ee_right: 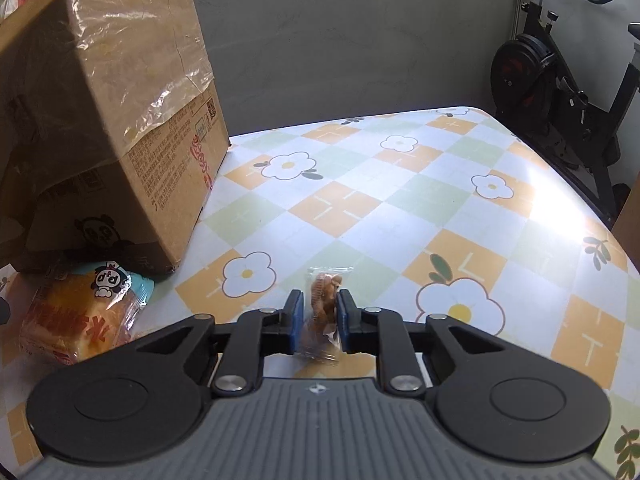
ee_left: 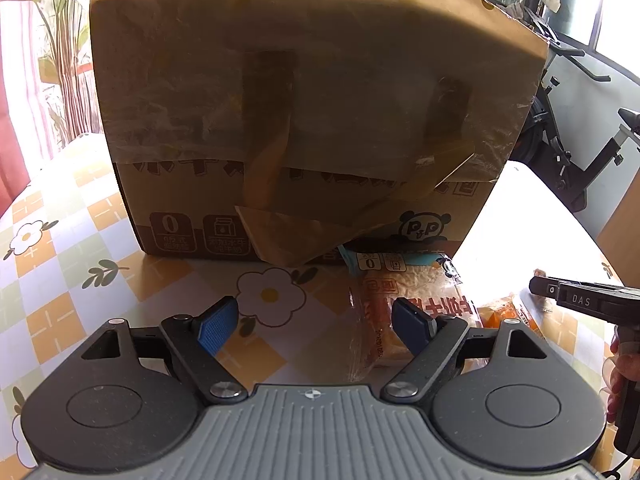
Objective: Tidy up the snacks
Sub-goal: 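Lift the small clear packet with the right tool while the left tool grasps the bread cake, then carry both held snacks over the box and open both tools to drop them, then move both open tools back toward the orange-and-white biscuit bar on the table, then close the left tool on the orange-and-white biscuit bar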
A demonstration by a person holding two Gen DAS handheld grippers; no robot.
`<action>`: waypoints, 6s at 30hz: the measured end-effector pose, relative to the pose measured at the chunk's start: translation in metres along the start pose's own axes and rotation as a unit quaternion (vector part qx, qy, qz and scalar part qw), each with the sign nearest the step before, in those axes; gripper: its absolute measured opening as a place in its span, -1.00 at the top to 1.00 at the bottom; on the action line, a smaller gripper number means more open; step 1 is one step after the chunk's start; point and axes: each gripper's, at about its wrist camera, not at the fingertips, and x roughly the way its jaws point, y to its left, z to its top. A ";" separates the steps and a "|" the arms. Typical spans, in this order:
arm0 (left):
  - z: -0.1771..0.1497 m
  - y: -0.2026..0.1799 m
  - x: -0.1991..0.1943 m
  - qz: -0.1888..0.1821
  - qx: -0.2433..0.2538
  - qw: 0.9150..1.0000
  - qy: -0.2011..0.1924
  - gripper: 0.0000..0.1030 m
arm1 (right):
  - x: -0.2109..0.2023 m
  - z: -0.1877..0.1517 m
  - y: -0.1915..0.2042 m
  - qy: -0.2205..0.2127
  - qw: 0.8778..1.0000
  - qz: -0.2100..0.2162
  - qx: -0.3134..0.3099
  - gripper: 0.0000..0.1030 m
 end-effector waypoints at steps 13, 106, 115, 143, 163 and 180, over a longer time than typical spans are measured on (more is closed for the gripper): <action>0.013 -0.025 0.026 -0.082 0.004 0.997 0.017 -0.67 | -0.023 -0.025 0.026 0.015 0.996 0.089 -0.014 0.65; 0.126 0.068 -0.088 -0.014 0.044 0.984 -0.172 -0.65 | -0.101 0.127 0.123 -0.136 0.964 0.196 -0.113 0.35; 0.073 0.067 -0.099 0.003 0.017 0.991 -0.135 -0.64 | -0.091 0.044 0.090 -0.042 0.978 0.148 -0.140 0.35; 0.017 0.073 -0.063 -0.003 -0.026 0.998 -0.055 -0.62 | -0.028 -0.030 0.151 0.147 0.946 0.190 -0.220 0.35; -0.005 0.000 0.026 -0.142 -0.004 0.989 0.046 -0.45 | -0.037 -0.020 0.092 0.080 0.967 0.146 -0.193 -0.17; -0.030 -0.014 0.060 -0.199 -0.034 0.977 0.069 -0.13 | -0.022 -0.026 0.098 0.076 0.963 0.165 -0.199 -0.12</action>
